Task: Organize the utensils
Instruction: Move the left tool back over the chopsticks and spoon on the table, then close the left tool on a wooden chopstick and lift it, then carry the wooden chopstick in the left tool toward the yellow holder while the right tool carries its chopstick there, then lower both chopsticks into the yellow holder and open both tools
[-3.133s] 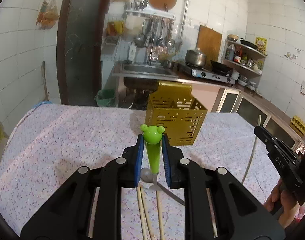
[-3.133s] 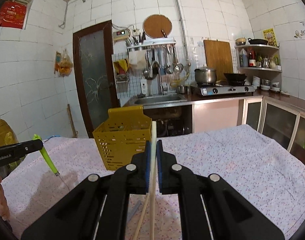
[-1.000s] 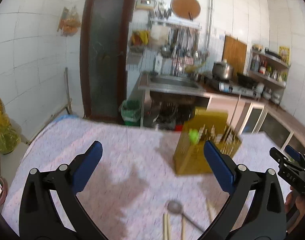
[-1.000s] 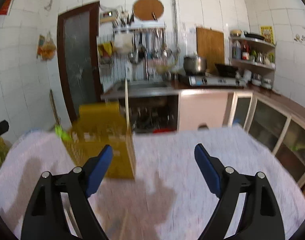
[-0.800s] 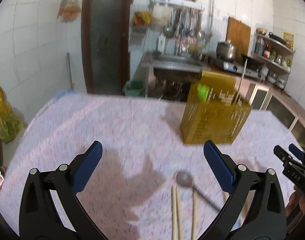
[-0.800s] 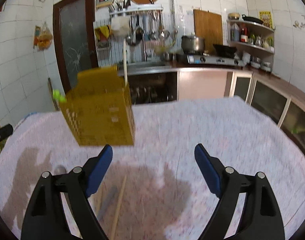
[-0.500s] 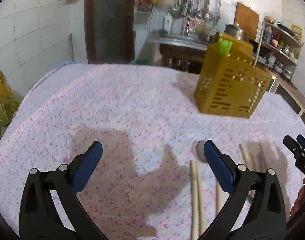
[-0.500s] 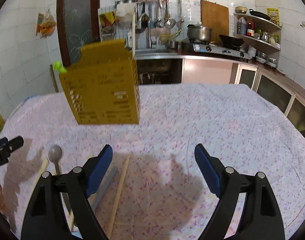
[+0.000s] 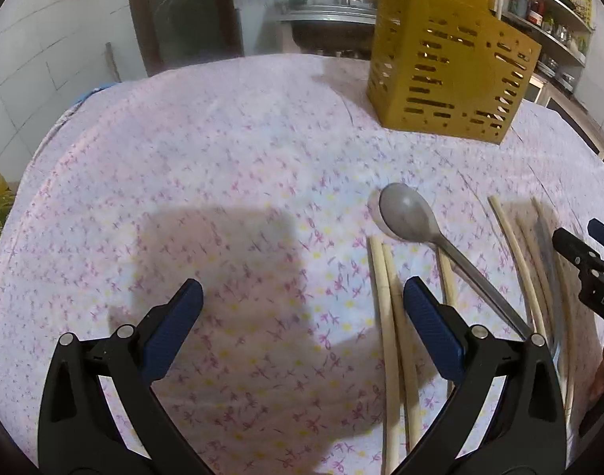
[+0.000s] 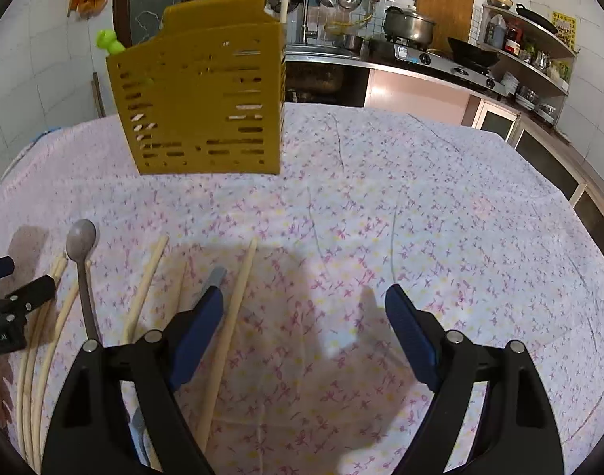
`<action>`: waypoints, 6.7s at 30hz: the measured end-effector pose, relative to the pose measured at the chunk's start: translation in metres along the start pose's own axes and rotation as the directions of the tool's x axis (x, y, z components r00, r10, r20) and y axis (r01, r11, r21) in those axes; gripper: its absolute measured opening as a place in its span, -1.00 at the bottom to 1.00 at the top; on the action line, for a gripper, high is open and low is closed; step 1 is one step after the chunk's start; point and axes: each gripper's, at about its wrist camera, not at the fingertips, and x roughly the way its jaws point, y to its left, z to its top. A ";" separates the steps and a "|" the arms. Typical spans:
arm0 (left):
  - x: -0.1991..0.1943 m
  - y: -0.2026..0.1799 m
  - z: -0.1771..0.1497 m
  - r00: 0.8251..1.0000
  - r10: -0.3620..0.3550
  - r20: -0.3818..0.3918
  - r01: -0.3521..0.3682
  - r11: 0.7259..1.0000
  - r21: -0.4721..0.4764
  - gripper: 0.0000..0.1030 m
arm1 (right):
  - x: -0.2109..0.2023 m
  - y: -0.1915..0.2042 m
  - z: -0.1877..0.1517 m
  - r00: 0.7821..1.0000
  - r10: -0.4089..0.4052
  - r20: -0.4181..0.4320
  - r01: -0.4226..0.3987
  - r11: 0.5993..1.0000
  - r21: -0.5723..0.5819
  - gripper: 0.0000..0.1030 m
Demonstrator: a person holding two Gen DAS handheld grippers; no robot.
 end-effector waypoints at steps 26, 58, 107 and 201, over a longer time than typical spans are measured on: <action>-0.007 0.018 0.004 1.000 -0.002 -0.019 0.001 0.999 -0.044 0.90 | 0.001 -0.003 -0.001 1.000 0.010 -0.022 -0.010 1.000 0.027 0.60; 0.001 0.012 -0.001 0.998 0.057 -0.024 -0.058 0.998 -0.034 0.91 | 0.002 0.000 -0.008 0.998 0.009 -0.065 -0.005 0.998 0.055 0.58; -0.034 -0.015 0.013 0.991 -0.039 0.126 0.042 0.999 -0.021 -0.91 | -0.022 -0.002 0.007 0.989 0.140 0.052 -0.145 0.981 0.125 -0.88; -0.158 0.005 0.091 0.803 -0.084 0.590 0.153 0.986 -0.069 -0.91 | -0.017 -0.108 0.038 0.998 -0.055 0.040 0.041 0.956 0.289 -0.31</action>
